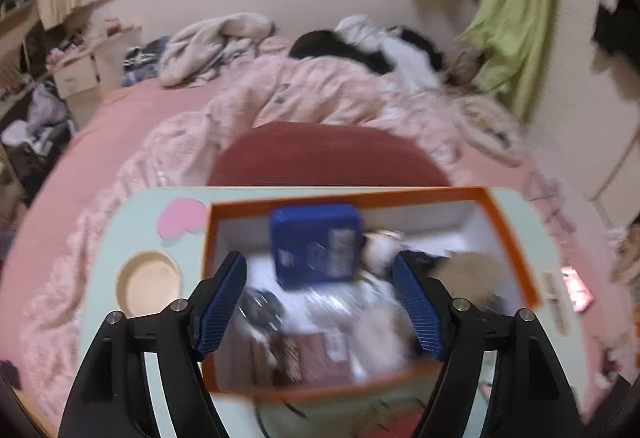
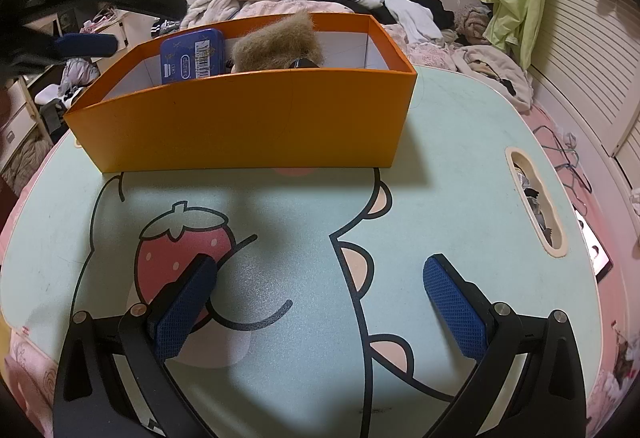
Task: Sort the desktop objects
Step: 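Grasp the blue tin inside the orange box with the left gripper and lift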
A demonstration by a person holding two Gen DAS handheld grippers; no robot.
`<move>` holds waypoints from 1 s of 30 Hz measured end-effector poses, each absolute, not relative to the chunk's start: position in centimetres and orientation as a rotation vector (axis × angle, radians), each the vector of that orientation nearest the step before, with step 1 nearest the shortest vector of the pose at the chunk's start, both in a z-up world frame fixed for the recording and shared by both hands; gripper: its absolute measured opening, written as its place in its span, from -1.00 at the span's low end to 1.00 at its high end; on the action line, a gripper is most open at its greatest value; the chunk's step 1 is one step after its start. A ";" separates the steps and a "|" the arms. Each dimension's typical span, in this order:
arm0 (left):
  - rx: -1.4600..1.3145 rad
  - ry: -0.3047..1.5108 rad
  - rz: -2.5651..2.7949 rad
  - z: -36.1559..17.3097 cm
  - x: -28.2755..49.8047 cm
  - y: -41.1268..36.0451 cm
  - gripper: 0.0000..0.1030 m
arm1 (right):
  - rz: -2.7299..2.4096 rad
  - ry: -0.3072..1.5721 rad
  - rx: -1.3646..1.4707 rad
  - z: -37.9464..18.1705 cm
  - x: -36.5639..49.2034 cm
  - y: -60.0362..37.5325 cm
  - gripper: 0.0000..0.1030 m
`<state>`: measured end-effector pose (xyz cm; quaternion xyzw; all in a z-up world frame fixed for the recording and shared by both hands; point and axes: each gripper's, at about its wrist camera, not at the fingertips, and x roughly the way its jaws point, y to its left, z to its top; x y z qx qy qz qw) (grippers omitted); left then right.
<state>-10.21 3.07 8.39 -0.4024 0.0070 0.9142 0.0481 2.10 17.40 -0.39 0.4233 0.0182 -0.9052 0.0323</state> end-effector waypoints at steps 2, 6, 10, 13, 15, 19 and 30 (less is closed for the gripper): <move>-1.291 0.135 2.784 7.6 -11.7 3.9 0.65 | -2.786 0.057 1.302 -0.4 2.1 17.4 0.99; -1.408 0.207 2.820 6.2 -14.0 4.5 0.65 | -2.786 0.057 1.300 -0.4 2.1 17.5 0.99; -1.515 0.031 2.720 4.8 -15.5 3.8 0.31 | -2.786 0.056 1.296 -0.4 2.2 17.5 0.99; -1.438 0.003 2.715 5.0 -14.7 3.5 0.30 | -2.786 0.059 1.296 -0.3 2.2 17.4 0.99; -1.353 -0.050 2.694 5.8 -13.5 3.1 0.30 | -2.786 0.057 1.297 -0.2 2.1 17.5 0.99; -1.053 -0.092 2.740 10.0 -8.5 1.8 0.30 | -2.785 0.056 1.296 -0.5 2.0 17.2 0.99; -0.951 -0.138 2.632 7.1 1.5 0.9 0.30 | -2.795 0.052 1.309 -0.4 2.0 17.0 0.99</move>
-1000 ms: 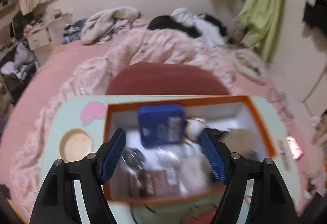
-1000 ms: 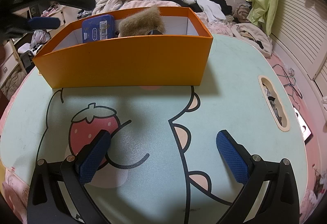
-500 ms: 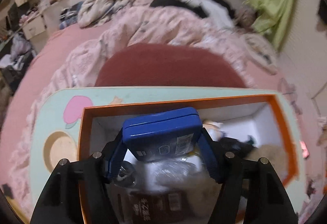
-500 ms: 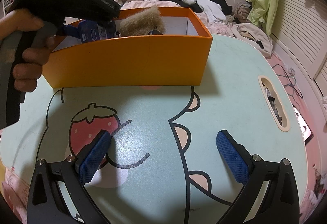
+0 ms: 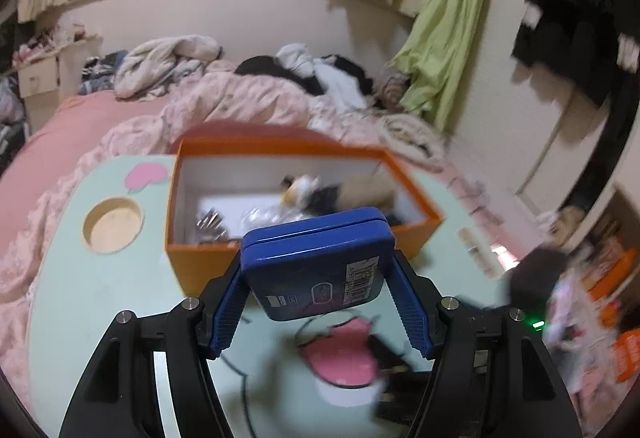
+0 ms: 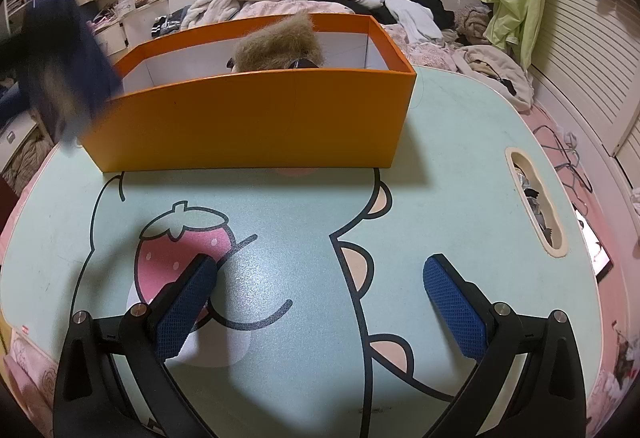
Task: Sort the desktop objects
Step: 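Grasp the blue tin inside the orange box with the left gripper and lift, then lower the blue tin onto the table beside the box, open left gripper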
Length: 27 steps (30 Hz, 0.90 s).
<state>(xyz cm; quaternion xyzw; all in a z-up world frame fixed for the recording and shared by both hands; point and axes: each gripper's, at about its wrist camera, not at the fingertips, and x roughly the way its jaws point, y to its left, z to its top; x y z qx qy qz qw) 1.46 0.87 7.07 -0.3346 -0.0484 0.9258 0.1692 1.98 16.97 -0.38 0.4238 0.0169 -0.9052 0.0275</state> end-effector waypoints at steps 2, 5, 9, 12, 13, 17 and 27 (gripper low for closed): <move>-0.994 -0.099 2.673 5.5 0.2 1.2 0.30 | -2.795 0.052 1.309 -0.4 2.0 17.0 0.99; -1.034 -0.127 2.649 3.7 -0.8 1.1 0.38 | -2.795 0.051 1.309 -0.3 2.0 16.8 0.99; -1.088 -0.137 2.637 2.5 0.1 0.6 0.58 | -2.796 0.051 1.309 -0.2 1.9 16.7 0.99; -1.087 -0.051 2.681 2.6 2.0 0.6 0.89 | -2.795 0.050 1.310 -0.2 1.9 16.7 0.99; -1.088 -0.025 2.710 2.4 2.7 0.4 0.96 | -2.795 0.050 1.310 -0.2 1.9 16.6 0.99; -1.177 -0.195 2.747 0.9 2.5 -2.3 0.99 | -2.793 0.056 1.306 -0.2 2.1 16.4 0.99; -1.264 0.050 2.833 -0.1 3.3 -1.0 1.00 | -2.825 -0.125 1.196 0.7 3.2 17.9 0.61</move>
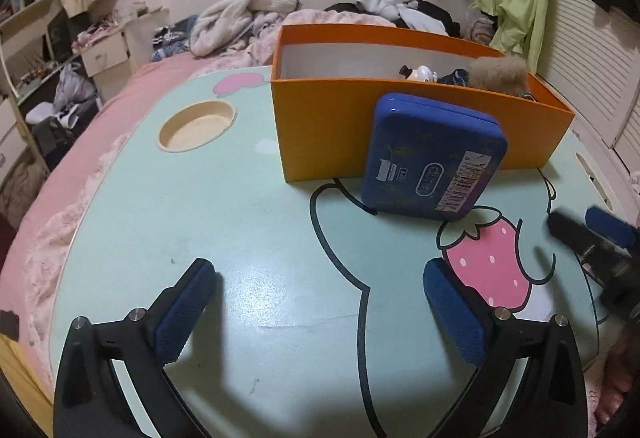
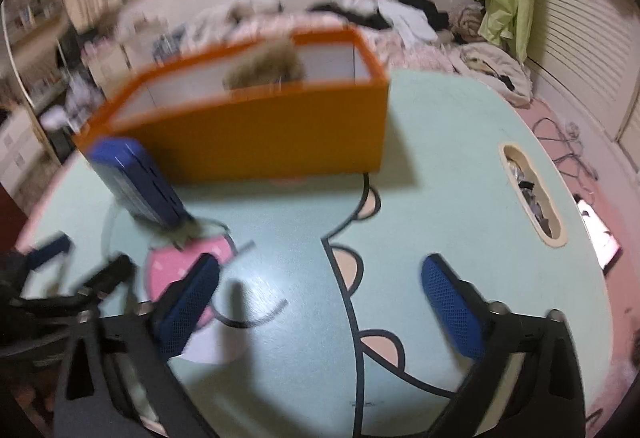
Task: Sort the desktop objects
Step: 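Lower the blue tin onto the table beside the box, open left gripper, then reach into the box and grasp the beige fur ball with the right gripper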
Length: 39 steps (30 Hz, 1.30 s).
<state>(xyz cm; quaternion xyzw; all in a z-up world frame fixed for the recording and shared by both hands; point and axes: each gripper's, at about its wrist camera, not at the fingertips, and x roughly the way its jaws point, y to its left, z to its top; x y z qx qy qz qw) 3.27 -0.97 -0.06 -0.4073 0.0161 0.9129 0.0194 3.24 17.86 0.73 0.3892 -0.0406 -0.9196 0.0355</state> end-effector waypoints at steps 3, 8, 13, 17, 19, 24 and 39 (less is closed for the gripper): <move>-1.260 0.047 2.835 -0.1 3.3 -1.0 1.00 | -2.821 -0.179 1.017 2.9 4.4 18.2 0.25; -1.260 0.047 2.835 -0.1 3.3 -1.1 1.00 | -2.808 0.028 0.853 7.9 3.3 15.3 0.09; -1.259 0.047 2.835 -0.1 3.4 -1.2 1.00 | -2.787 0.141 1.052 8.9 -3.6 13.3 0.33; -1.259 0.047 2.835 -0.1 3.4 -1.1 1.00 | -2.747 0.199 1.183 6.4 -7.3 12.7 -0.27; -1.258 0.046 2.836 -0.2 3.4 -1.0 1.00 | -2.728 0.159 1.198 6.2 -7.6 13.3 -0.42; -1.256 0.046 2.838 -0.1 3.4 -1.1 1.00 | -2.789 0.029 0.831 10.9 -1.5 16.1 -0.71; -1.252 0.047 2.838 -0.3 3.5 -1.3 1.00 | -2.703 -0.171 0.902 9.9 -0.4 17.2 0.88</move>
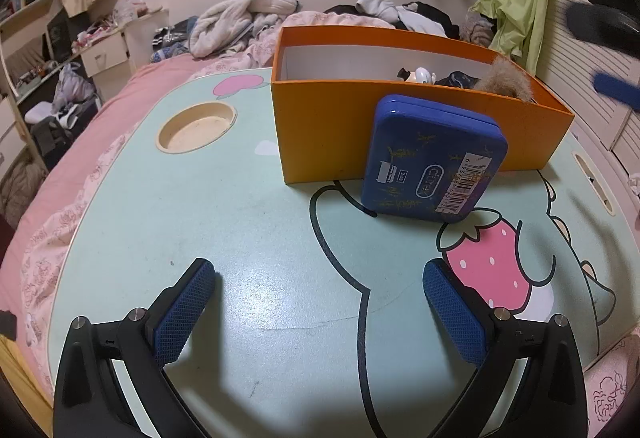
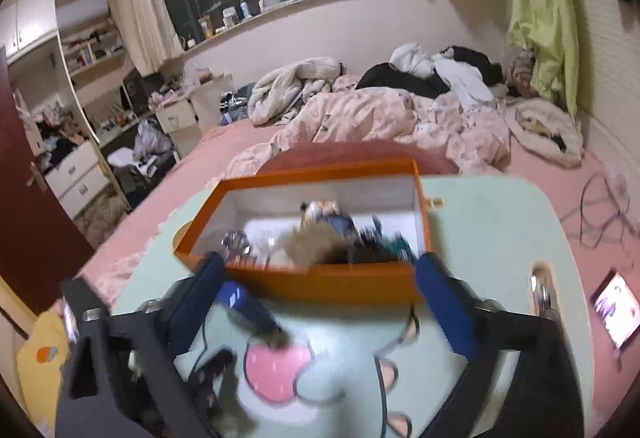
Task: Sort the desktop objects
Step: 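Reach into the box and grasp the beige fur ball with the right gripper, then place the fur ball on the table and open the right gripper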
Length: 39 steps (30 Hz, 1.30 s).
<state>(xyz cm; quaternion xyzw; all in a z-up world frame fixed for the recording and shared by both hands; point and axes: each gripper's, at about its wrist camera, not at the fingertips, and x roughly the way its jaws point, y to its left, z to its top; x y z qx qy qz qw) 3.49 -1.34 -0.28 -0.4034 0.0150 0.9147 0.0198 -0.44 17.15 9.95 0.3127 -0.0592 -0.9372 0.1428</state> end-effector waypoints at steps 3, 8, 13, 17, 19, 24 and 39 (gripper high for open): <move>-1.252 0.046 2.837 -0.3 3.5 -1.3 1.00 | -2.708 0.004 0.994 9.8 -2.8 14.2 0.69; -1.252 0.045 2.836 -0.1 3.4 -1.1 1.00 | -2.673 0.145 1.324 6.3 -7.1 12.1 -0.20; -1.251 0.047 2.837 -0.2 3.4 -1.1 1.00 | -2.680 0.024 1.223 7.9 -6.4 14.0 -0.25; -1.249 0.047 2.837 -0.2 3.4 -1.2 1.00 | -2.722 -0.027 0.884 10.2 -0.4 15.6 -0.25; -1.248 0.047 2.838 -0.2 3.4 -1.2 1.00 | -2.700 -0.034 0.828 9.6 1.9 16.2 -0.24; -1.201 -0.025 2.813 0.6 3.1 -1.3 1.00 | -2.668 -0.098 0.984 3.7 3.1 17.7 -0.24; -0.840 -0.074 2.757 6.9 1.7 -0.8 0.69 | -2.725 -0.435 0.993 2.7 4.0 21.8 0.49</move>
